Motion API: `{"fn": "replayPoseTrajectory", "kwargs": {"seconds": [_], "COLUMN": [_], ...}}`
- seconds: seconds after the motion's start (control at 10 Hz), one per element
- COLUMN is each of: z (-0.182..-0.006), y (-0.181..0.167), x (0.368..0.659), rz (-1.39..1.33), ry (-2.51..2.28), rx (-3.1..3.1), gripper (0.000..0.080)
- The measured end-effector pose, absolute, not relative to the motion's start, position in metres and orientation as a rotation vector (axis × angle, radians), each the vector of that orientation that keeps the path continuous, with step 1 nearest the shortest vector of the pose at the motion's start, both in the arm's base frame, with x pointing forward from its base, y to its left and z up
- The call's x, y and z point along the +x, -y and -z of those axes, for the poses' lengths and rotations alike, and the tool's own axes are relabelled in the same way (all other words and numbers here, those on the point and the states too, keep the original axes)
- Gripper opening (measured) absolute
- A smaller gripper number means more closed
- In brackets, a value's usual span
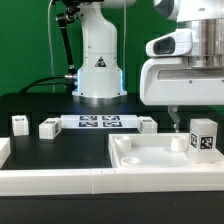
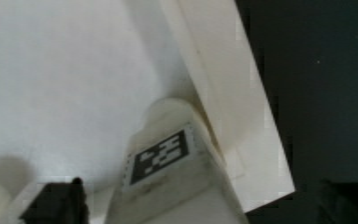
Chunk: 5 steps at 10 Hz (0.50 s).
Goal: Assemble square table
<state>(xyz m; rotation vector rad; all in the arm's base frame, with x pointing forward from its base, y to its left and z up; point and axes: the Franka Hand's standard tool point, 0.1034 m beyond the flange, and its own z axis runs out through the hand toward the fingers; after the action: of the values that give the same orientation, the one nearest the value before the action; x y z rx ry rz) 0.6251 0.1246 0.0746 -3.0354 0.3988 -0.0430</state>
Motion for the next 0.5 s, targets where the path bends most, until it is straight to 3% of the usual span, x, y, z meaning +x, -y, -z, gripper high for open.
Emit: {"fn": "replayPoseTrajectory", "kwargs": {"seconds": [0.5], "z": [-0.0737], "y": [-0.121], "x": [0.625], "rz": [0.055], "ry": [0.062], "rx": [-3.071], "gripper": [0.0649]}}
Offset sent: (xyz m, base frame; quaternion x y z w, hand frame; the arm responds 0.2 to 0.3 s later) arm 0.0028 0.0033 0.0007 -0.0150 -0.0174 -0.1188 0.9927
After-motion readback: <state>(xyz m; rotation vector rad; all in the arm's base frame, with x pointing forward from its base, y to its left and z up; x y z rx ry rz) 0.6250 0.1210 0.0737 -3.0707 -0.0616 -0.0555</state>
